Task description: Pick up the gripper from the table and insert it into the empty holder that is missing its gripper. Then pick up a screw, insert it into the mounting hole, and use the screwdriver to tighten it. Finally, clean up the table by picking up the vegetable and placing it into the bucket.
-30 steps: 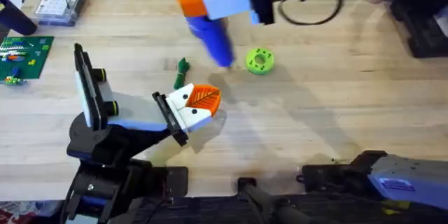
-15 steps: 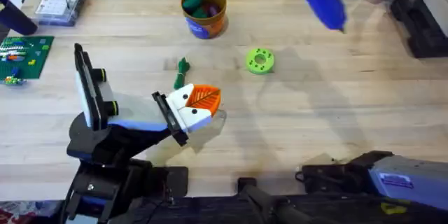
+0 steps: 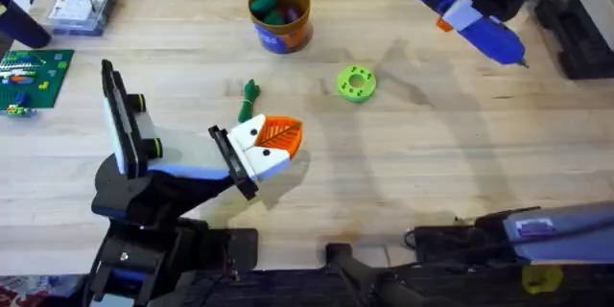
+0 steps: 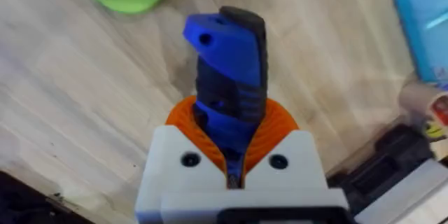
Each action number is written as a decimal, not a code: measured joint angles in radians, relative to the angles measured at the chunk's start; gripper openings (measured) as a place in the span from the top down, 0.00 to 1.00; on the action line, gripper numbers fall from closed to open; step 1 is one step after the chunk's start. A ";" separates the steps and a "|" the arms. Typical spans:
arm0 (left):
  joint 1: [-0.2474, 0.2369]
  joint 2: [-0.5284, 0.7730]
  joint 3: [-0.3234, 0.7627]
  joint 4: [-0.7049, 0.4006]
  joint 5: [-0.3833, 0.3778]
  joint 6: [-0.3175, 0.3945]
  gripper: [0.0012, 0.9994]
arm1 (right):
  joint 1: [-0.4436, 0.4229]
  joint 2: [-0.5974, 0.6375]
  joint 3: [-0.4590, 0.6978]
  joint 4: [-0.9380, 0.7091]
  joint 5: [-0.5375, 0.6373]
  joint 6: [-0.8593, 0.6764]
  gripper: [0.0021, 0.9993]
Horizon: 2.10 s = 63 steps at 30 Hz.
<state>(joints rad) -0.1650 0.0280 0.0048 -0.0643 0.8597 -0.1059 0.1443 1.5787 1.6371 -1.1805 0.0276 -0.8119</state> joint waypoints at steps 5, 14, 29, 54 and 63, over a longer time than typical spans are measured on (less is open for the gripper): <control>0.000 0.000 0.000 0.000 0.000 0.000 0.99 | -0.102 0.148 0.000 0.014 0.009 -0.023 0.95; 0.000 0.000 0.000 0.000 -0.014 0.000 1.00 | -0.149 0.420 0.000 0.087 0.142 -0.043 0.95; 0.000 0.000 0.000 0.001 -0.016 0.000 0.62 | -0.122 0.546 0.000 0.107 0.223 -0.050 0.69; 0.000 0.000 0.023 0.065 -0.295 -0.050 0.01 | -0.110 -0.083 0.004 0.111 -0.096 0.388 0.01; 0.000 0.247 0.392 -0.241 -0.507 0.034 0.01 | -0.110 -0.257 0.004 0.055 -0.131 0.588 0.01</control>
<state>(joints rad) -0.1650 0.2749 0.3963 -0.3050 0.3522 -0.0718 0.0345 1.3222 1.6409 -1.1257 -0.1031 -0.2240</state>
